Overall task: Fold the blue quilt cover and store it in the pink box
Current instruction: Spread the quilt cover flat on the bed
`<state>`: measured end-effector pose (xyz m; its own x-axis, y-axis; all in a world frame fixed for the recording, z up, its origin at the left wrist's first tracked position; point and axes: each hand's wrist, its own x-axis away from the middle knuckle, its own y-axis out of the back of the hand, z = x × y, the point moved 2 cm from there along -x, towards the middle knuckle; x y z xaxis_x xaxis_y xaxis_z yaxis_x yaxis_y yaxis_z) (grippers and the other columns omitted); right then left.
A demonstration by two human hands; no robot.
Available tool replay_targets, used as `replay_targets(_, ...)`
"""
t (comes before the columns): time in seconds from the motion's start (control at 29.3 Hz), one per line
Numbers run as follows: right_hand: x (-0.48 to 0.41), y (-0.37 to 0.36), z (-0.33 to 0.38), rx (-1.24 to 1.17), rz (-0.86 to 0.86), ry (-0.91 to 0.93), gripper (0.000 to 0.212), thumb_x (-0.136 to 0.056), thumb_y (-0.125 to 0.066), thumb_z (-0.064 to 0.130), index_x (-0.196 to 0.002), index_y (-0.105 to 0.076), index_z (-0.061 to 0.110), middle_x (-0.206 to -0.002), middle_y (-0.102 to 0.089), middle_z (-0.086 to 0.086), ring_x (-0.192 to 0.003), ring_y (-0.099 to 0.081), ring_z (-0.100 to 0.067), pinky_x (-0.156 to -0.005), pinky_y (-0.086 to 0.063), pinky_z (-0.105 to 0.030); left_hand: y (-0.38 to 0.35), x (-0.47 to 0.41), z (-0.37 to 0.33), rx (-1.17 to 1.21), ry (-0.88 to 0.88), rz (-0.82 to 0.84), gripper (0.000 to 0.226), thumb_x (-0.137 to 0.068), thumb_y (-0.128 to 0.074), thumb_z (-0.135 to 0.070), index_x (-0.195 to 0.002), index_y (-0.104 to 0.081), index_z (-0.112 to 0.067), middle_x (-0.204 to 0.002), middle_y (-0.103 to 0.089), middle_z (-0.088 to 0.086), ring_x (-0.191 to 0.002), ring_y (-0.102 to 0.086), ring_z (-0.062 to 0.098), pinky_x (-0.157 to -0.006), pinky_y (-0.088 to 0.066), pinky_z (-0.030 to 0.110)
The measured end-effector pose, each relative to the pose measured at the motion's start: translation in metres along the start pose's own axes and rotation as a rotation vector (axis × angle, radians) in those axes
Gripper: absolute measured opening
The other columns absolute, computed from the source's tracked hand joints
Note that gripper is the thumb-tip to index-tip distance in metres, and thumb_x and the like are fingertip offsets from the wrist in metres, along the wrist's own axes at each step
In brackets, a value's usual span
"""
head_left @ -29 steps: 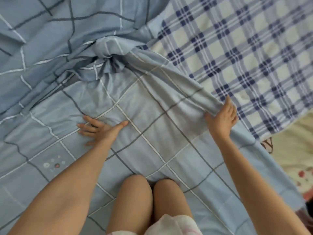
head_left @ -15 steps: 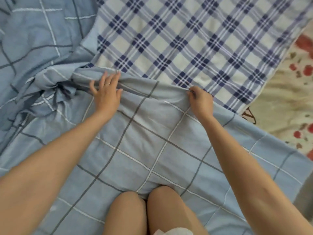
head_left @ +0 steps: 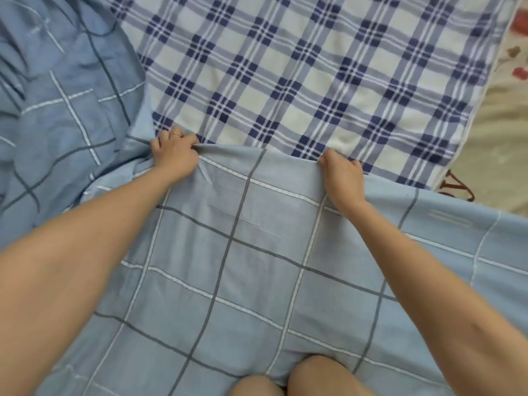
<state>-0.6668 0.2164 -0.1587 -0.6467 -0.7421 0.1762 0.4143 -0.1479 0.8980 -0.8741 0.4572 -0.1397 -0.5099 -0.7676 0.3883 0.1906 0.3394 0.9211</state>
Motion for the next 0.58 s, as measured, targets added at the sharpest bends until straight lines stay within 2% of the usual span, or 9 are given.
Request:
replay_targets(0.1,0.007,-0.002,0.005,-0.094,-0.040,-0.062,0.028,-0.096,-0.045,0.032,-0.111,-0.052,0.010,-0.109,-0.054,-0.008,-0.107,-0.049,-0.027,-0.096,-0.028,-0.040,0.008,0.005,-0.009,0.047,-0.118,0.040,0.019,-0.085,-0.050,-0.024,-0.102,-0.058,-0.020,-0.115,-0.050,0.007,-0.115,-0.041,0.028,-0.097,-0.023,0.040)
replay_targets(0.17,0.026,-0.003,0.015,-0.014,-0.189,0.029,0.047,-0.087,-0.051,0.038,-0.126,-0.045,0.011,-0.124,-0.044,-0.008,-0.124,-0.037,-0.026,-0.111,-0.016,-0.045,0.015,0.006,-0.011,0.122,-0.210,0.012,0.012,-0.086,-0.054,-0.033,-0.091,-0.056,-0.023,-0.098,-0.056,0.000,-0.100,-0.051,0.025,-0.095,-0.025,0.040)
replay_targets(0.21,0.038,-0.005,0.021,0.009,-0.262,0.099,0.050,-0.085,-0.052,0.037,-0.127,-0.042,0.012,-0.128,-0.040,-0.009,-0.128,-0.033,-0.026,-0.115,-0.011,-0.046,0.018,0.005,-0.010,0.182,-0.218,0.016,0.016,-0.088,-0.054,-0.038,-0.090,-0.056,-0.023,-0.092,-0.059,-0.003,-0.093,-0.054,0.022,-0.093,-0.029,0.039)
replay_targets(0.27,0.065,-0.021,0.029,0.015,-0.292,0.248,0.050,-0.081,-0.050,0.032,-0.125,-0.039,0.013,-0.131,-0.036,-0.009,-0.131,-0.030,-0.028,-0.115,-0.010,-0.047,0.024,0.001,-0.011,0.328,-0.180,0.106,0.029,-0.095,-0.046,-0.043,-0.091,-0.058,-0.018,-0.091,-0.063,0.001,-0.088,-0.057,0.024,-0.084,-0.037,0.036)
replay_targets(0.34,0.088,-0.043,0.029,0.030,-0.248,0.345,0.046,-0.079,-0.050,0.029,-0.122,-0.039,0.014,-0.131,-0.035,-0.008,-0.130,-0.032,-0.029,-0.114,-0.010,-0.045,0.026,-0.003,-0.012,0.448,-0.143,0.240,0.039,-0.100,-0.038,-0.036,-0.086,-0.062,-0.009,-0.097,-0.066,0.012,-0.090,-0.058,0.029,-0.075,-0.039,0.032)
replay_targets(0.41,0.097,-0.059,0.024,0.039,-0.238,0.304,0.039,-0.080,-0.051,0.030,-0.115,-0.040,0.014,-0.126,-0.037,-0.007,-0.125,-0.037,-0.030,-0.114,-0.012,-0.042,0.026,0.003,-0.015,0.489,-0.189,0.325,0.035,-0.098,-0.045,-0.028,-0.082,-0.065,-0.004,-0.095,-0.066,0.019,-0.086,-0.058,0.029,-0.073,-0.040,0.030)
replay_targets(0.48,0.096,-0.068,0.019,0.018,-0.269,0.197,0.035,-0.081,-0.049,0.031,-0.110,-0.040,0.013,-0.121,-0.038,-0.007,-0.119,-0.040,-0.030,-0.114,-0.015,-0.041,0.019,0.017,-0.016,0.419,-0.311,0.362,0.023,-0.089,-0.056,-0.023,-0.075,-0.061,-0.006,-0.083,-0.062,0.019,-0.079,-0.057,0.027,-0.073,-0.042,0.035)
replay_targets(0.51,0.094,-0.069,0.018,0.018,-0.286,0.170,0.036,-0.081,-0.049,0.031,-0.111,-0.040,0.013,-0.121,-0.037,-0.008,-0.118,-0.040,-0.030,-0.114,-0.016,-0.042,0.013,0.029,-0.017,0.342,-0.384,0.356,0.016,-0.086,-0.059,-0.020,-0.071,-0.058,-0.012,-0.079,-0.059,0.014,-0.080,-0.057,0.027,-0.074,-0.044,0.040)
replay_targets(0.58,0.093,-0.070,0.018,0.017,-0.297,0.146,0.043,-0.082,-0.049,0.031,-0.119,-0.038,0.012,-0.126,-0.038,-0.009,-0.120,-0.040,-0.029,-0.114,-0.018,-0.043,0.001,0.054,-0.016,0.151,-0.497,0.282,0.010,-0.081,-0.062,-0.011,-0.078,-0.057,-0.019,-0.086,-0.056,0.004,-0.088,-0.055,0.029,-0.078,-0.044,0.044)
